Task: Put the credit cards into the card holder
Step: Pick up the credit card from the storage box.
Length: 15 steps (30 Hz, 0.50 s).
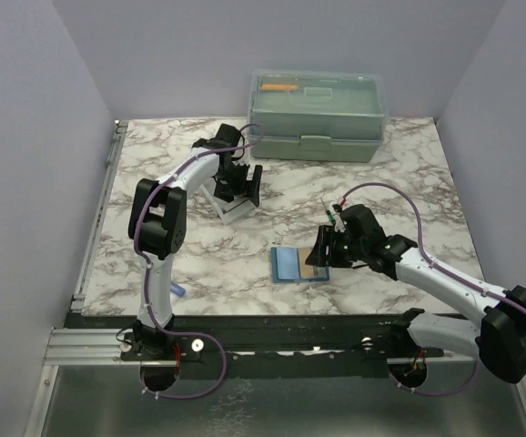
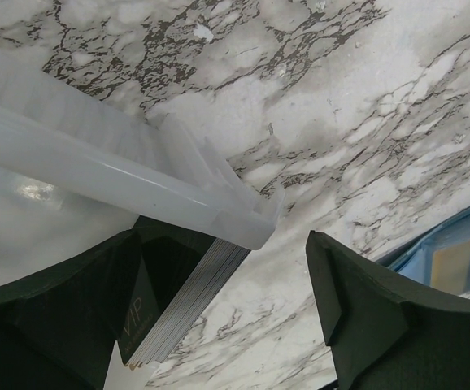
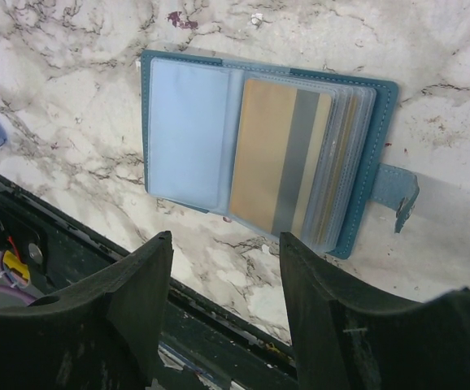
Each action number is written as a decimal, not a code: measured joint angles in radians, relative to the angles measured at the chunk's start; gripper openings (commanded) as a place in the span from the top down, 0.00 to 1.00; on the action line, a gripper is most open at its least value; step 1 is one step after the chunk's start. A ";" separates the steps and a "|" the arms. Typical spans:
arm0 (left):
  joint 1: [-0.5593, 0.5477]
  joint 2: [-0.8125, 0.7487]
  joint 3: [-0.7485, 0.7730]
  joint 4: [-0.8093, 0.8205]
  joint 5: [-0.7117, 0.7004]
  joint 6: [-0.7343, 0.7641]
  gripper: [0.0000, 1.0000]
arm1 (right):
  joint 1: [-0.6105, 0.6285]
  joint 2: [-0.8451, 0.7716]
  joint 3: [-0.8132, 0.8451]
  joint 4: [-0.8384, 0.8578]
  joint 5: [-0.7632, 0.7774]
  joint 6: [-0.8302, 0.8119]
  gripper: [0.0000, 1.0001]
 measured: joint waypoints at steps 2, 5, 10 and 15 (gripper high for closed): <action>0.001 -0.004 -0.003 0.001 0.009 -0.004 0.15 | 0.000 0.005 0.000 0.000 0.000 0.000 0.41; 0.002 -0.014 -0.009 0.000 0.021 -0.008 0.18 | 0.000 0.008 0.000 0.000 0.000 0.000 0.41; 0.002 -0.033 -0.016 0.000 0.043 -0.018 0.22 | 0.000 0.010 0.000 0.001 -0.002 0.000 0.41; 0.002 -0.040 -0.016 0.000 0.051 -0.023 0.26 | 0.000 0.024 0.000 0.001 -0.002 0.000 0.41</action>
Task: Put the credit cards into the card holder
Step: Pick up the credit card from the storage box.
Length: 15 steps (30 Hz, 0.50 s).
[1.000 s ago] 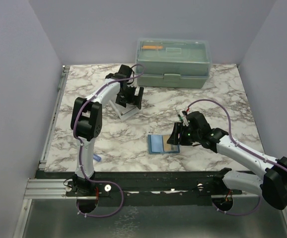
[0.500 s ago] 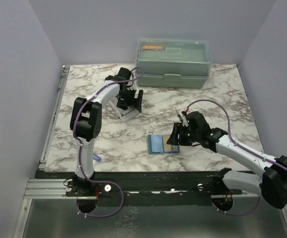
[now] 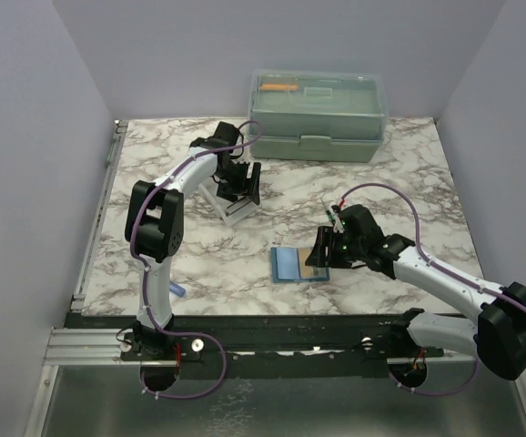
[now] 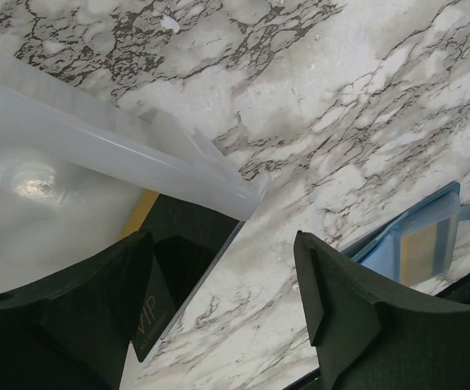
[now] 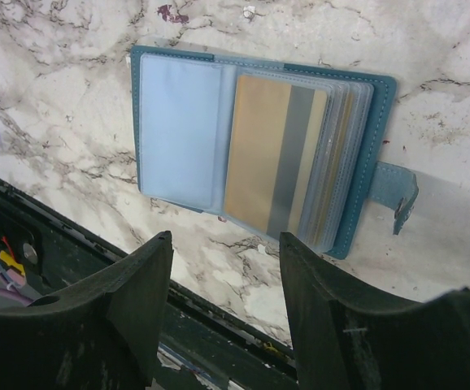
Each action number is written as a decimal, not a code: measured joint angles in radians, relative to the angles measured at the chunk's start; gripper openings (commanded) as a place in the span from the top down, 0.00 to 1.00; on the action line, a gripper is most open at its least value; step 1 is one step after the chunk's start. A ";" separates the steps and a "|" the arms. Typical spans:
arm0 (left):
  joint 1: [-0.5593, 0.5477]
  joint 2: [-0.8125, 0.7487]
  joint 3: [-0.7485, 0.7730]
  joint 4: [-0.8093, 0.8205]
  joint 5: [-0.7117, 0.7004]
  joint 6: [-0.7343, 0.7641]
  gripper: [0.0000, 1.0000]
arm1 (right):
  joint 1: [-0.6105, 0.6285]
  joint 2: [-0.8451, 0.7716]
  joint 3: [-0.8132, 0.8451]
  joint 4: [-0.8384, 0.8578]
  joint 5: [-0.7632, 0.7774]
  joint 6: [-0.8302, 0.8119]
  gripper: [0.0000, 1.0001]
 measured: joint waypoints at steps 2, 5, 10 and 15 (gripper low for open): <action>0.000 0.000 -0.001 0.000 0.003 -0.002 0.32 | 0.000 0.004 0.000 0.000 0.000 0.000 0.41; 0.000 0.000 -0.004 0.000 0.007 -0.004 0.37 | 0.000 0.006 0.000 0.000 -0.001 0.000 0.42; 0.000 0.000 -0.005 0.000 0.010 -0.006 0.45 | 0.000 0.013 0.000 0.000 -0.002 0.000 0.42; 0.000 0.000 -0.005 0.000 0.010 -0.006 0.53 | 0.000 0.022 0.000 0.000 -0.006 0.000 0.42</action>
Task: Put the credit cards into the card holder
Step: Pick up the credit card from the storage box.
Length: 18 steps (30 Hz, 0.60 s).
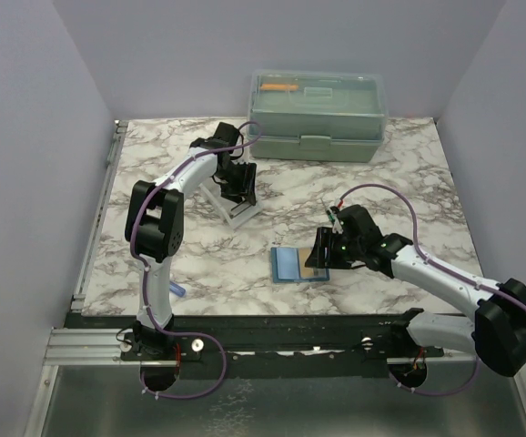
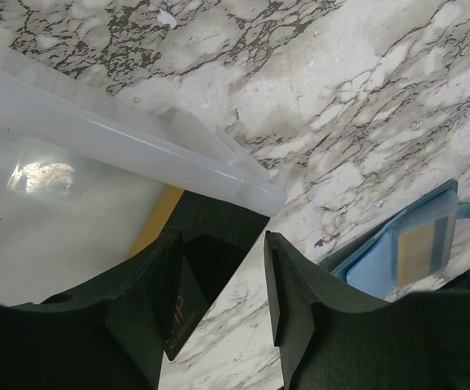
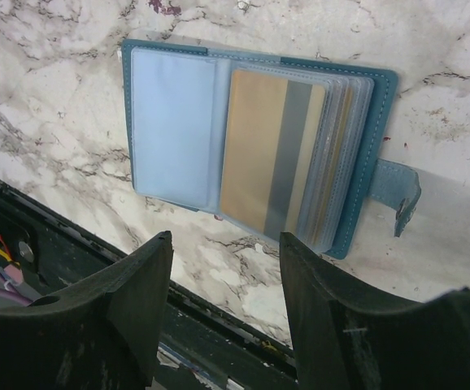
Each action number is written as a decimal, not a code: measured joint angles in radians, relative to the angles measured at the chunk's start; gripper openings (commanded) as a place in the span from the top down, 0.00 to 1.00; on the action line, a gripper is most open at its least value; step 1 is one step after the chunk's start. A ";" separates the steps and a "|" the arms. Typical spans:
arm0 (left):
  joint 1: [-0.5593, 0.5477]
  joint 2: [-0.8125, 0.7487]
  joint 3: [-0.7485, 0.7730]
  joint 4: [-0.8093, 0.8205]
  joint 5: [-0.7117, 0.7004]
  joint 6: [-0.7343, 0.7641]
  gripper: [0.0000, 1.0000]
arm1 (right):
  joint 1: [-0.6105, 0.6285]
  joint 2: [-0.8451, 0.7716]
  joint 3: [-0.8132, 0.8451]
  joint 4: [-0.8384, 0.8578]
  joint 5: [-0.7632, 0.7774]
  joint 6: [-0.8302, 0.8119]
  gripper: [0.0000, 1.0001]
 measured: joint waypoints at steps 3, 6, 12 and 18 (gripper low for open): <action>0.000 0.000 0.000 0.000 0.000 0.000 0.56 | 0.000 0.004 0.000 0.000 -0.001 0.000 0.42; 0.000 0.000 0.000 0.000 0.001 0.000 0.59 | 0.000 0.006 0.000 0.000 -0.002 0.000 0.42; 0.000 -0.003 0.000 0.000 0.003 0.000 0.64 | 0.000 0.012 0.000 0.000 -0.007 0.000 0.42; 0.000 -0.010 0.000 -0.003 0.003 0.001 0.69 | 0.000 0.018 0.000 0.000 -0.012 0.000 0.42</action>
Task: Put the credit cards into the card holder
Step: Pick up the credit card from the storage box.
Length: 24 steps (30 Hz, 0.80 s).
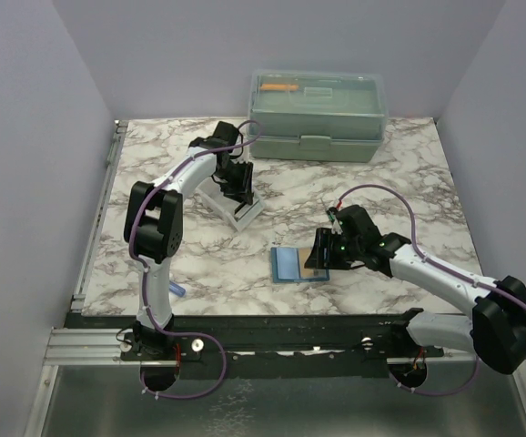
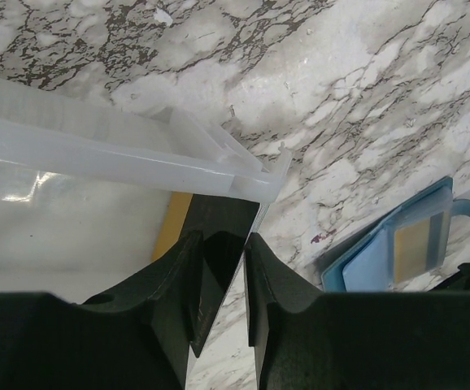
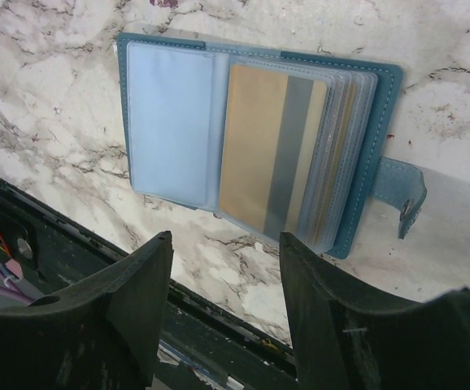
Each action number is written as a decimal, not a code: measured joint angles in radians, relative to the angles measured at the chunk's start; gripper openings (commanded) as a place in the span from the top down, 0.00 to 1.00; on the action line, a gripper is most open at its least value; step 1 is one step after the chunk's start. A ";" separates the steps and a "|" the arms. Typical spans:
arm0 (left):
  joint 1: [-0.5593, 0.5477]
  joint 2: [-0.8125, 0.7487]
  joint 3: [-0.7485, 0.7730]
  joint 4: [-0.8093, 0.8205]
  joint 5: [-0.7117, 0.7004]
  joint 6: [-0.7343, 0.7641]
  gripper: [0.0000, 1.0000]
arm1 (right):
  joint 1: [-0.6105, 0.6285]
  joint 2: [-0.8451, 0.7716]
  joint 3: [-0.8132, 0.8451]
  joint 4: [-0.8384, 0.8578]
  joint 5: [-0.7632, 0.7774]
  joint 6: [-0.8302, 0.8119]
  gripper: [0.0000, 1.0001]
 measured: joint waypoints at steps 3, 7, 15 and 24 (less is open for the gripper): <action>0.000 -0.007 0.000 -0.005 0.000 0.001 0.71 | 0.000 0.004 0.002 0.000 0.000 0.000 0.42; 0.000 -0.015 0.000 -0.010 0.000 0.003 0.75 | 0.000 0.008 0.004 0.000 -0.002 0.000 0.42; 0.000 -0.015 0.011 -0.037 -0.007 0.000 0.90 | 0.000 0.013 0.005 0.000 -0.005 -0.001 0.42; -0.021 -0.023 0.034 -0.090 -0.113 -0.018 1.00 | 0.000 0.034 0.018 0.001 -0.007 -0.001 0.42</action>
